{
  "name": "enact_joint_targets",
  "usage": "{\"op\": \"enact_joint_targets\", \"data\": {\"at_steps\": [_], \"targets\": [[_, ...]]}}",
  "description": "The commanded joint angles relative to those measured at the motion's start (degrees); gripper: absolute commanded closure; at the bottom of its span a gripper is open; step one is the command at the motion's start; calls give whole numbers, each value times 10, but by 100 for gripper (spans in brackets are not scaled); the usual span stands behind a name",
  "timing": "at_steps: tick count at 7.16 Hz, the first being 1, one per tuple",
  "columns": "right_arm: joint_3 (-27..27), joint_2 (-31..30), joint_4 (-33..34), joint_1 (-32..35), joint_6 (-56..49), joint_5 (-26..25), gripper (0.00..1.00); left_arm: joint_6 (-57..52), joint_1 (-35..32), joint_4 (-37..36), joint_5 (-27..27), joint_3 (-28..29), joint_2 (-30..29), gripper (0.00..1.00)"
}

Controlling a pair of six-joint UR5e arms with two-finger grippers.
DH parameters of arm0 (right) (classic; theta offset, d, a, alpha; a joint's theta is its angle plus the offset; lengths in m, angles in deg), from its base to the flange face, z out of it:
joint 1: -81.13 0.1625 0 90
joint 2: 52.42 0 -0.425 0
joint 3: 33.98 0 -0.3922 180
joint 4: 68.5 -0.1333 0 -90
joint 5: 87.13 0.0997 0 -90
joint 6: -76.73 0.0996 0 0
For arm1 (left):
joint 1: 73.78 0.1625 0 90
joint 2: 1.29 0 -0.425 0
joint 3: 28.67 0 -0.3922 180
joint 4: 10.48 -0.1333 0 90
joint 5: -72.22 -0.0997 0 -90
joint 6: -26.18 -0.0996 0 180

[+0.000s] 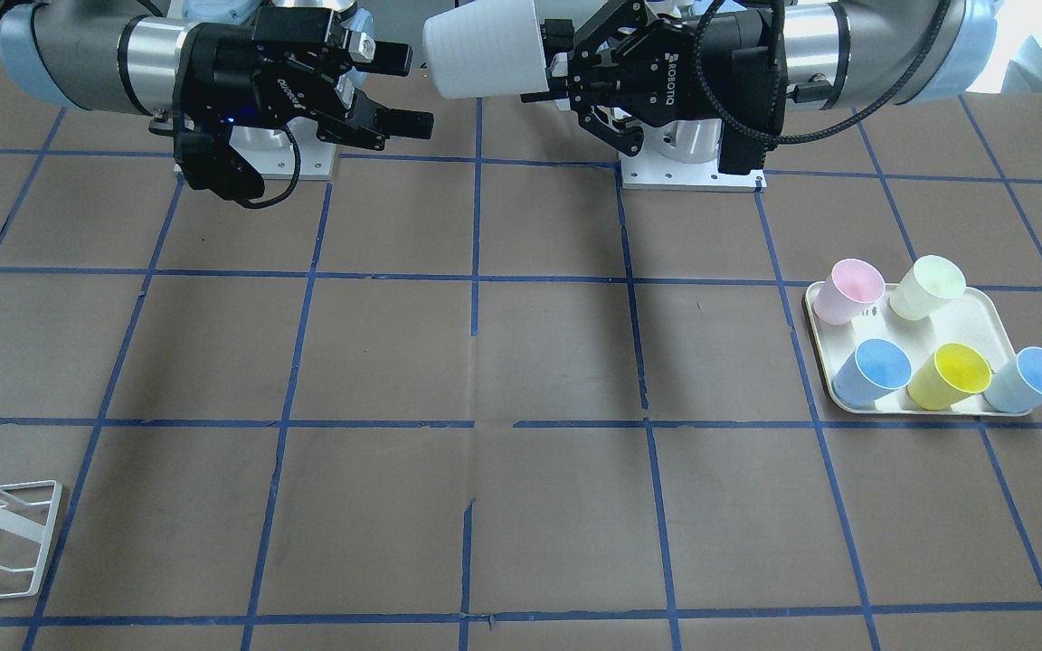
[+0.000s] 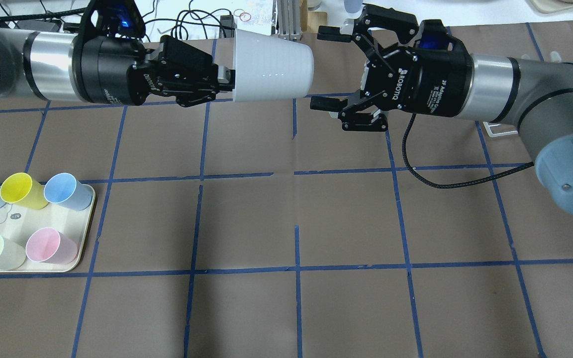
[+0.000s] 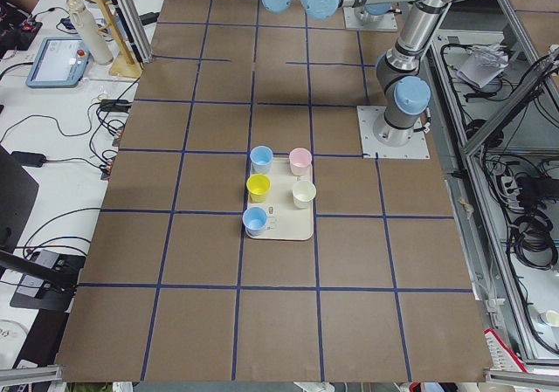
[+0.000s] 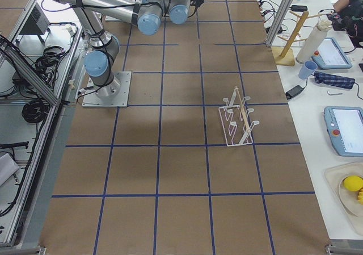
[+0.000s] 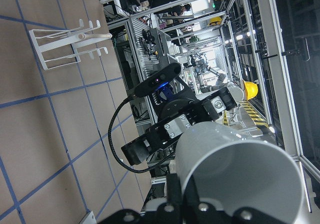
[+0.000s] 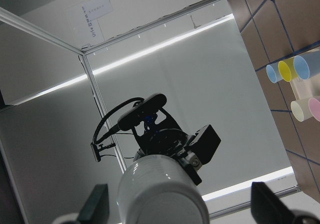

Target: Transfer IKEA cup to right arm and place on rack

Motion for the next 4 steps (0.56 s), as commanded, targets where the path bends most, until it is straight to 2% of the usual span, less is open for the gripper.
{"op": "enact_joint_targets", "data": {"at_steps": [1, 4], "targets": [[0, -19, -6, 2, 20, -1, 0, 2, -11, -5, 2, -5, 6, 100], [1, -26, -14, 4, 38, -2, 0, 2, -14, -5, 2, -5, 5, 100]]}}
